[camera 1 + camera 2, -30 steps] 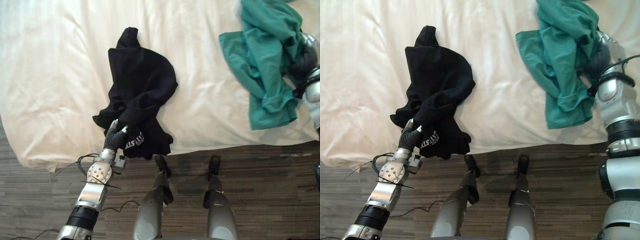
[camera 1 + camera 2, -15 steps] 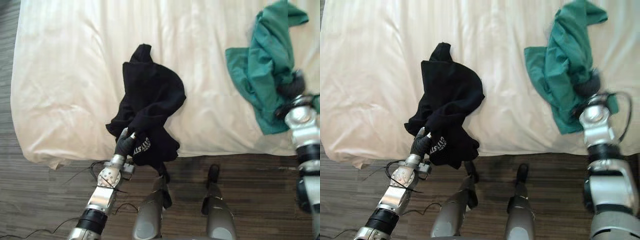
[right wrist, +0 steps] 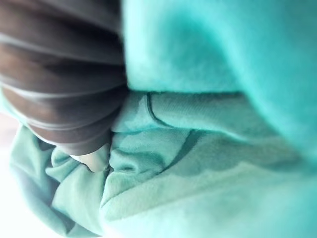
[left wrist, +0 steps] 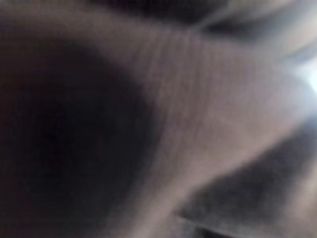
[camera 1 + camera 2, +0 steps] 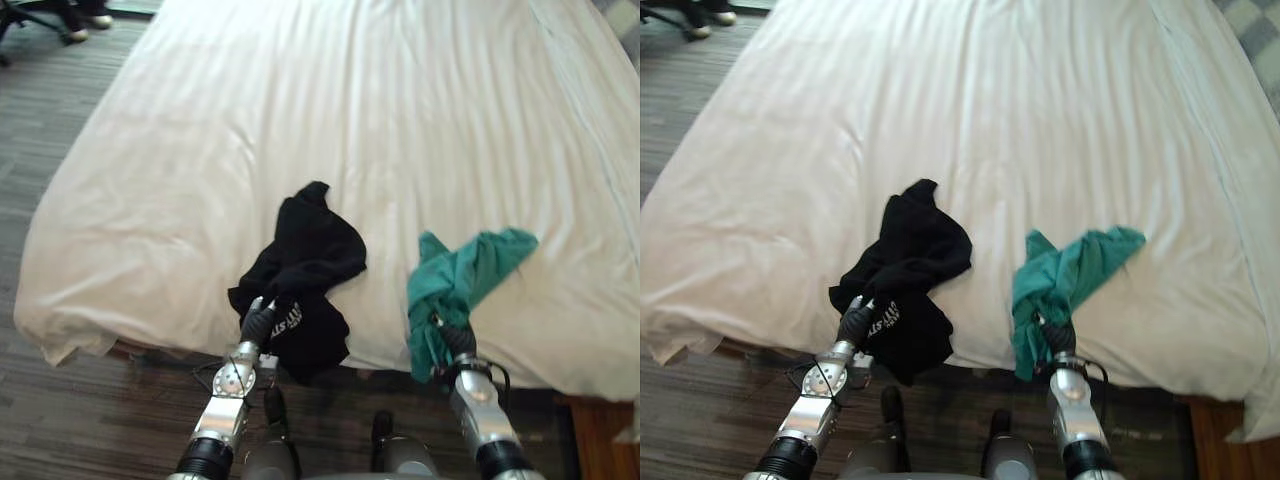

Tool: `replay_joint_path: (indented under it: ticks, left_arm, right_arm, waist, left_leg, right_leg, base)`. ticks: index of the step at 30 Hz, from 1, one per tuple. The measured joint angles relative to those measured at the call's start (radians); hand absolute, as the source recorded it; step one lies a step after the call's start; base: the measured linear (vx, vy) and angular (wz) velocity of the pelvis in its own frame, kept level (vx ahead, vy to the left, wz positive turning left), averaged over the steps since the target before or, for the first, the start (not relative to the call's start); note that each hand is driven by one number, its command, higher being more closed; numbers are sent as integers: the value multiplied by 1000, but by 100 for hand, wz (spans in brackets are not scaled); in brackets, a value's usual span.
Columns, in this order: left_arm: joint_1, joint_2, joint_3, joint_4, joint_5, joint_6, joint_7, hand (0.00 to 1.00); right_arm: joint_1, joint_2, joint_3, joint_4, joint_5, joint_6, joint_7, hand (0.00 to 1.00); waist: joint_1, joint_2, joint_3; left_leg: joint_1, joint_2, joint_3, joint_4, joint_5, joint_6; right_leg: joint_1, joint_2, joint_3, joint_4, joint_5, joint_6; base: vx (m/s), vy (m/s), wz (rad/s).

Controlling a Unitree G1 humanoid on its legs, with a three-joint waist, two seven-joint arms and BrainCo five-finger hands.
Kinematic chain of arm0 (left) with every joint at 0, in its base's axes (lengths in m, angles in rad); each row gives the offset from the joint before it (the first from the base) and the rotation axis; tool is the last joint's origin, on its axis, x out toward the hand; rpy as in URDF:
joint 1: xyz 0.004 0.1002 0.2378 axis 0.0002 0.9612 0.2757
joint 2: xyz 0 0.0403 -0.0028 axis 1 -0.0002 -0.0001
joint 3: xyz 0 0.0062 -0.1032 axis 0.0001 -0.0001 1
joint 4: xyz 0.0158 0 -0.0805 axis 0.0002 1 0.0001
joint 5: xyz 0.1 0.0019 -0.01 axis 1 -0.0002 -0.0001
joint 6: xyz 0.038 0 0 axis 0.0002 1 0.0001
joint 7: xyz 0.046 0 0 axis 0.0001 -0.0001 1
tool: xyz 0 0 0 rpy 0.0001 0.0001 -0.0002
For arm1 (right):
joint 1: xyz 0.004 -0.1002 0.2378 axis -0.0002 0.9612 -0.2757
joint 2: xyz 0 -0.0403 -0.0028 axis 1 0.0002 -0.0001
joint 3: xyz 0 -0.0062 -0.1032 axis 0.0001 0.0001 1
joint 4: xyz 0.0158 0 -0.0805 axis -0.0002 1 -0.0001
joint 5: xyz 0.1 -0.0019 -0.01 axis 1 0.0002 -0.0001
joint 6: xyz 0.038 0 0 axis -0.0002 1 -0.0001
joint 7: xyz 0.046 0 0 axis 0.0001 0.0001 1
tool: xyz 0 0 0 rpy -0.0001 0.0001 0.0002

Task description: Tidy the bed and pick cloth on bed and put in laundry

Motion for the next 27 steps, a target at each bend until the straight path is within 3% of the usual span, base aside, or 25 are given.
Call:
replay_joint_path:
  ticks: [1,2,4,6,7,8,9,11,12,13,14,15,16,17,18,19,20,21,22,23,24,25,26,27]
  left_arm:
    - [5,-5,3,21,-2,10,2,100]
    - [23,-17,16,42,-8,26,8,100]
    - [52,-27,33,50,-11,36,21,100]
    - [112,-68,68,50,-60,41,33,100]
    - [146,-88,80,49,-105,41,43,100]
    - [188,-123,84,48,-153,41,45,100]
    - [204,-134,85,48,-173,41,44,100]
    - [231,-147,86,48,-213,45,44,100]
    - [223,-151,96,46,-226,43,43,100]
    - [206,-157,97,47,-237,44,44,100]
    - [213,-164,99,44,-245,44,43,100]
    - [244,-183,98,22,-256,43,43,100]
    - [253,-186,89,10,-264,42,43,100]
    - [263,-194,84,-11,-267,40,42,100]
    - [267,-193,92,-31,-277,38,43,100]
    - [268,-191,92,-28,-283,39,42,100]
    - [274,-196,87,-14,-284,42,38,100]
    - [275,-196,86,-13,-284,44,38,100]
    - [271,-195,88,-13,-284,51,35,100]
    - [289,-198,79,-16,-283,53,35,100]
    - [291,-197,77,-15,-283,57,34,100]
    - [288,-196,70,-13,-282,66,33,100]
    - [288,-181,72,-21,-280,63,32,100]
    - [293,-180,72,-22,-277,62,32,100]
  right_arm:
    - [63,21,-9,-11,-2,0,9,100]
    - [109,33,-10,-10,-11,3,11,100]
    - [127,40,-24,-11,-21,0,11,100]
    - [139,42,-29,-18,-27,-8,8,100]
    - [164,30,-29,-37,-27,-21,4,100]
    - [194,10,-29,-70,-27,-27,-7,100]
    - [203,3,-30,-81,-27,-28,-11,100]
    - [220,-16,-34,-91,-26,-29,-31,100]
    - [218,-13,-45,-89,-26,-29,-39,100]
    - [227,-29,-51,-87,-26,-31,-57,100]
    - [245,-38,-51,-92,-25,-31,-65,100]
    - [285,-58,-58,-97,-23,-23,-73,100]
    - [295,-59,-64,-94,-21,-14,-73,100]
    - [311,-65,-67,-92,-17,-5,-73,100]
    - [323,-63,-68,-87,-16,-4,-72,100]
    - [328,-59,-67,-87,-16,-3,-70,100]
    - [339,-52,-61,-88,-16,11,-52,100]
    - [341,-52,-56,-88,-16,17,-49,100]
    - [342,-44,-35,-86,-16,33,-29,100]
    - [349,-24,-3,-88,-17,42,0,100]
    - [349,-17,-1,-89,-17,42,8,100]
    - [334,2,-1,-89,-18,49,17,100]
    - [321,38,3,-103,-19,54,18,100]
    - [324,39,12,-132,-20,56,18,100]
  waist:
    - [-8,-24,-15]
    - [-22,-48,-31]
    - [-14,-46,-31]
    - [-11,-10,-39]
    - [3,24,-39]
    - [12,61,-40]
    - [12,72,-40]
    - [-5,90,-39]
    - [-3,55,-41]
    - [-3,49,-33]
    - [-2,59,-36]
    - [-5,87,-33]
    - [-4,97,-26]
    - [-7,82,-31]
    - [-3,60,-42]
    - [-1,56,-43]
    - [0,60,-42]
    - [0,63,-41]
    - [12,75,-39]
    - [15,81,-49]
    - [14,86,-54]
    - [9,88,-60]
    - [15,73,-54]
    - [29,116,-56]
  left_leg:
    - [-11,-18,-65,-1,11,-5]
    - [-17,-57,-134,-1,23,-14]
    - [-20,-67,-183,-4,41,-23]
    - [-42,-46,-235,-3,61,-34]
    - [-50,-34,-251,-7,63,-38]
    - [-58,-31,-272,-7,64,-29]
    - [-62,-32,-273,-7,67,-13]
    - [-97,-38,-96,-7,-81,240]
    - [-124,-34,137,31,-169,307]
    - [-156,-14,349,185,-141,270]
    - [-149,6,428,277,-133,279]
    - [-96,9,459,295,-49,222]
    - [-88,-15,426,259,-14,179]
    - [-62,-66,348,151,60,119]
    - [-57,-40,446,274,-130,197]
    - [-58,-23,498,342,-190,203]
    - [-19,25,576,427,-280,137]
    - [-13,31,583,421,-291,129]
    - [-17,-1,562,395,-277,150]
    - [-7,-89,464,284,-241,138]
    - [-2,-112,443,249,-243,136]
    - [14,-139,465,192,-297,103]
    - [1,-123,498,280,-326,132]
    - [-7,-63,478,349,-339,148]
  right_leg:
    - [12,30,90,-2,-41,22]
    - [60,11,89,-31,-101,32]
    - [108,2,37,-66,-141,38]
    - [129,28,-23,-98,-147,35]
    - [131,38,-47,-95,-146,33]
    - [134,48,-74,-89,-147,31]
    - [135,48,-88,-85,-148,30]
    - [141,19,-159,-101,-134,22]
    - [148,-26,-218,-151,-99,22]
    - [154,-63,-281,-159,-89,20]
    - [167,-62,-314,-154,-89,20]
    - [217,-37,-390,-145,-104,16]
    - [234,-39,-420,-152,-118,2]
    - [263,-53,-473,-181,-122,-16]
    - [278,-85,-578,-186,-94,31]
    - [283,-94,-602,-177,-92,35]
    - [304,-99,-675,-175,-81,51]
    - [309,-97,-690,-174,-80,53]
    - [330,-108,-752,-165,-71,67]
    - [348,-127,-824,-157,-58,60]
    - [352,-131,-841,-157,-54,55]
    - [360,-154,-902,-147,-17,40]
    - [338,-211,-922,-89,-10,34]
    - [333,-212,-928,-11,-25,50]
  base:
    - [163,-236,191]
    - [186,-267,201]
    - [60,-223,123]
    - [-80,-241,69]
    - [-119,-149,54]
    - [-118,-127,56]
    - [-97,-77,73]
    - [-56,-47,115]
    - [-48,-26,168]
    - [-54,-1,164]
    - [-56,56,172]
    - [-57,54,142]
    - [-105,4,172]
    - [-76,-14,178]
    - [-44,-21,168]
    - [25,54,176]
    - [9,50,114]
    - [-32,144,149]
    - [-92,170,162]
    - [-107,205,175]
    - [-76,186,190]
    - [35,214,165]
    - [85,195,163]
    - [125,168,159]
